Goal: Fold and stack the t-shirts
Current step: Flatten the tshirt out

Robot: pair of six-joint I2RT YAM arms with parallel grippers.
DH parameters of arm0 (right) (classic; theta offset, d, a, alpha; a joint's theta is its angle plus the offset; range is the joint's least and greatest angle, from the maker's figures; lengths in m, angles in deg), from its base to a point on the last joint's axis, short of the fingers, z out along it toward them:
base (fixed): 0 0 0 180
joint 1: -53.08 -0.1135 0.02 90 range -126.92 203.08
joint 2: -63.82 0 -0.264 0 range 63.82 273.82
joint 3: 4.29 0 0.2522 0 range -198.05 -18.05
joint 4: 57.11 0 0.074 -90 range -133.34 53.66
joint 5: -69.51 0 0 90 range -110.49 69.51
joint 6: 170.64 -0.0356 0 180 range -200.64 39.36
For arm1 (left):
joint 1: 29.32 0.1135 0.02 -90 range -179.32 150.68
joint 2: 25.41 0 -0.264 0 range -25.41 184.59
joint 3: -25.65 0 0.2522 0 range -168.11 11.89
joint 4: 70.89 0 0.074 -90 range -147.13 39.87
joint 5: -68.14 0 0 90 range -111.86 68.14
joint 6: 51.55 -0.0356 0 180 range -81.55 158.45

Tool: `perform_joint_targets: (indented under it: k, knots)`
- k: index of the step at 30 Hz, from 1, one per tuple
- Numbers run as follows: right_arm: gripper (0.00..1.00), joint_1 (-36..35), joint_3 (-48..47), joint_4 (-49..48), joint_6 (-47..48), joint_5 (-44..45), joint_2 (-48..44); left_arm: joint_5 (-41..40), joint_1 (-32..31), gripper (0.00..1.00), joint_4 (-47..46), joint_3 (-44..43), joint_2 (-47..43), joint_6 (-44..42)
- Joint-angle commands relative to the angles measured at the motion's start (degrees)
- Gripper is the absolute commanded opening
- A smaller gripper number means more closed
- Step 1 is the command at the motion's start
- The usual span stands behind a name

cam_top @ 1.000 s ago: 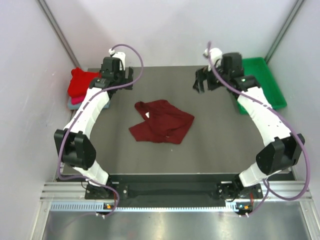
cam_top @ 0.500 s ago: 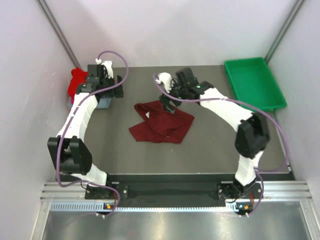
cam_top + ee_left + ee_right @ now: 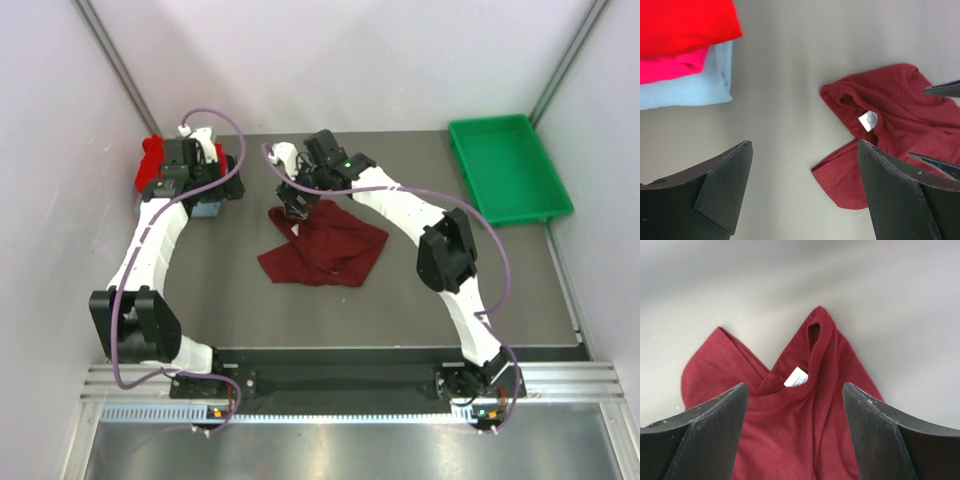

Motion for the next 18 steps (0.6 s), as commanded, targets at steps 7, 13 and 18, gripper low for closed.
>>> perform_joint_targets:
  k: [7, 13, 18]
  knots:
    - [0.72, -0.93, -3.29, -0.74, -4.93, -1.80, 7.43, 3.13, 4.09, 0.90, -2.54, -2.05, -3.63, 2.64]
    - [0.69, -2.87, -3.56, -2.24, -5.20, -0.49, 10.42, 3.57, 5.24, 0.90, -1.58, 0.50, -6.09, 2.73]
    - [0.68, -3.13, -4.96, -3.12, -5.20, 1.71, 12.97, 4.45, 6.55, 0.89, -1.13, 2.43, -8.11, 3.34]
